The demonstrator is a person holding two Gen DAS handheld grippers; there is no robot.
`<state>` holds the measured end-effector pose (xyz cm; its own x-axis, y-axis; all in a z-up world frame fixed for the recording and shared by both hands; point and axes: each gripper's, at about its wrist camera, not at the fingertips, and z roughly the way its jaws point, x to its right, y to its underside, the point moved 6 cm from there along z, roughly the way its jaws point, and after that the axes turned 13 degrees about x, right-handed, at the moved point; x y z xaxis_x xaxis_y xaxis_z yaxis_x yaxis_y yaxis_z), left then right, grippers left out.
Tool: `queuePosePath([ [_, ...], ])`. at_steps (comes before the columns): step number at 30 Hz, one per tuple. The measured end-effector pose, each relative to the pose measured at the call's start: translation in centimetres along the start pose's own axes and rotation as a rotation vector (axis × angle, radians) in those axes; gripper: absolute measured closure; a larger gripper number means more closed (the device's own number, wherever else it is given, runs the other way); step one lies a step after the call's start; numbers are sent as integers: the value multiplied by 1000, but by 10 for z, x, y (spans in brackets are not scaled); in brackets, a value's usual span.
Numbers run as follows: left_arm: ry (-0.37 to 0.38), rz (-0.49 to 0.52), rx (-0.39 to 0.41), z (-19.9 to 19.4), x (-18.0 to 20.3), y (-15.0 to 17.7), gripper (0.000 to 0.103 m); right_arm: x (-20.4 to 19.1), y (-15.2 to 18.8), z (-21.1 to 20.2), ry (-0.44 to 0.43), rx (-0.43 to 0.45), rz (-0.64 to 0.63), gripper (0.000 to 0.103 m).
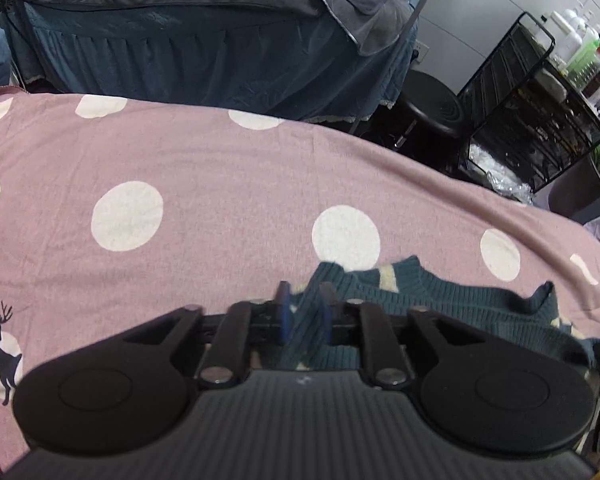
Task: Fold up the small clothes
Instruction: 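Lift the hem with both grippers and fold it up onto the collar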
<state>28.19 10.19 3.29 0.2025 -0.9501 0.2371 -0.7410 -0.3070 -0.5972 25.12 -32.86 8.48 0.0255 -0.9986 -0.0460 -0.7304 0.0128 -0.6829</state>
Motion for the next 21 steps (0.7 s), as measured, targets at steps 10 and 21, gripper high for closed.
queuePosePath([
  [10,-8,198,-92,37,31,24,52,0,5,10,21,-26,4,92],
  [21,-111,238,-99,52,23,22,94,-5,3,15,43,-48,-33,73],
])
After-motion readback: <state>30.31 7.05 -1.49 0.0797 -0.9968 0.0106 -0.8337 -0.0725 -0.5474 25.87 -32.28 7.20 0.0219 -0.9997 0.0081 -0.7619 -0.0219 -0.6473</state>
